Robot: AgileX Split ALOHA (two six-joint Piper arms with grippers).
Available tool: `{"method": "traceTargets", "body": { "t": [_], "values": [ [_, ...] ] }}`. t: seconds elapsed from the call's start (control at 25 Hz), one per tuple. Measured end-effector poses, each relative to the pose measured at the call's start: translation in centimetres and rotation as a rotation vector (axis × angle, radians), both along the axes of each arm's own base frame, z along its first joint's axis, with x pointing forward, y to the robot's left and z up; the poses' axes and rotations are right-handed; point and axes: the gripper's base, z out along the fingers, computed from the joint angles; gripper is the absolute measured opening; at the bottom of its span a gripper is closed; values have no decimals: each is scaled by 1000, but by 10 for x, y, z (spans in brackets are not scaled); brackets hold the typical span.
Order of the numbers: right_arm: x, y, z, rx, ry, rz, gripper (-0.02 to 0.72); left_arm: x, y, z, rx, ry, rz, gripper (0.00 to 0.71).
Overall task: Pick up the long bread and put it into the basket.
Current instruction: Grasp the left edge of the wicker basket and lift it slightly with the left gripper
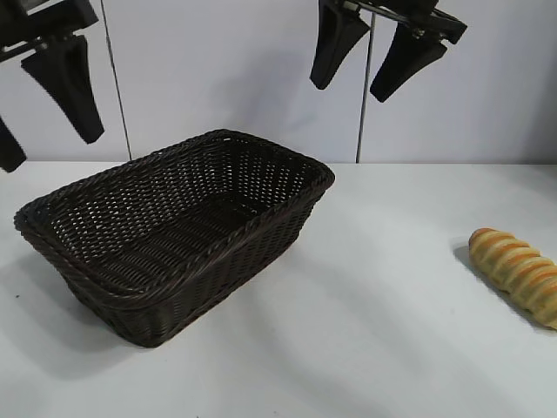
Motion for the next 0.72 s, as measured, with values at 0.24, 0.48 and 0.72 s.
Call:
{"method": "traceTargets", "body": {
  "t": [0.24, 0.48, 0.72],
  "values": [
    [0, 0, 0, 0, 0, 0, 558, -3, 4, -23, -47, 21, 240, 541],
    [0, 0, 0, 0, 0, 0, 558, -4, 8, -36, -76, 9, 368, 540],
    [0, 0, 0, 0, 0, 0, 558, -1, 9, -37, -90, -29, 405, 540]
  ]
}}
